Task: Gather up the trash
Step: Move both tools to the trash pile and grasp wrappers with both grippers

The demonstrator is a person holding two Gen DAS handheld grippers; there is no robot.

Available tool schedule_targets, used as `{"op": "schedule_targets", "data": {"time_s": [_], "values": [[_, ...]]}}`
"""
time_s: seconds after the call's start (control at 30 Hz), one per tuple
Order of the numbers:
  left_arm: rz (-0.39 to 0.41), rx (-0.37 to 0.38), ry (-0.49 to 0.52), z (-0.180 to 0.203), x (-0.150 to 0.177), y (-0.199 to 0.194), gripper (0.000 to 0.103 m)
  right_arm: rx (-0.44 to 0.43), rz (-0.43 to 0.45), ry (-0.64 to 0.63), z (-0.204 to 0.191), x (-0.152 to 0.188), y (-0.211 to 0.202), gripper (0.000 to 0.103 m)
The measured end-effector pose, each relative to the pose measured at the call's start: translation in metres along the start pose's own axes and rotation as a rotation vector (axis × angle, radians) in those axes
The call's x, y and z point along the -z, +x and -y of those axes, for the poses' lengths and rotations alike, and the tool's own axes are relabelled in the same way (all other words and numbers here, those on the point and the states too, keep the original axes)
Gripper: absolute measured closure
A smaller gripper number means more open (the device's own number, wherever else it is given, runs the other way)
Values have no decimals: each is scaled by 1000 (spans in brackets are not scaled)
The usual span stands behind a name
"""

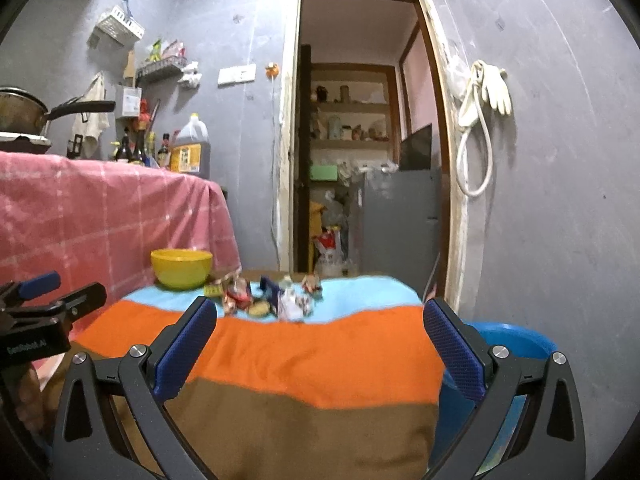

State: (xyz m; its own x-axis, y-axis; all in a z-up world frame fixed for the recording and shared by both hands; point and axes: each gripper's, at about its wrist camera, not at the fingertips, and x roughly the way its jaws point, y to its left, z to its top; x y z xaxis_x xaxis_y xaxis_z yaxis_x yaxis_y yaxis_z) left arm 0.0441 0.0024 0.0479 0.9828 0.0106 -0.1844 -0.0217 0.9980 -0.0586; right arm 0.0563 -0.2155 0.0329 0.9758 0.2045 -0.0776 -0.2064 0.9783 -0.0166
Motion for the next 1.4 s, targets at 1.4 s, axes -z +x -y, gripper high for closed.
{"op": "schedule_targets", "data": {"time_s": [1.4], "values": [[-506, 59, -113, -47, -27, 265, 3, -72, -422, 98, 54, -13, 255, 0]]}}
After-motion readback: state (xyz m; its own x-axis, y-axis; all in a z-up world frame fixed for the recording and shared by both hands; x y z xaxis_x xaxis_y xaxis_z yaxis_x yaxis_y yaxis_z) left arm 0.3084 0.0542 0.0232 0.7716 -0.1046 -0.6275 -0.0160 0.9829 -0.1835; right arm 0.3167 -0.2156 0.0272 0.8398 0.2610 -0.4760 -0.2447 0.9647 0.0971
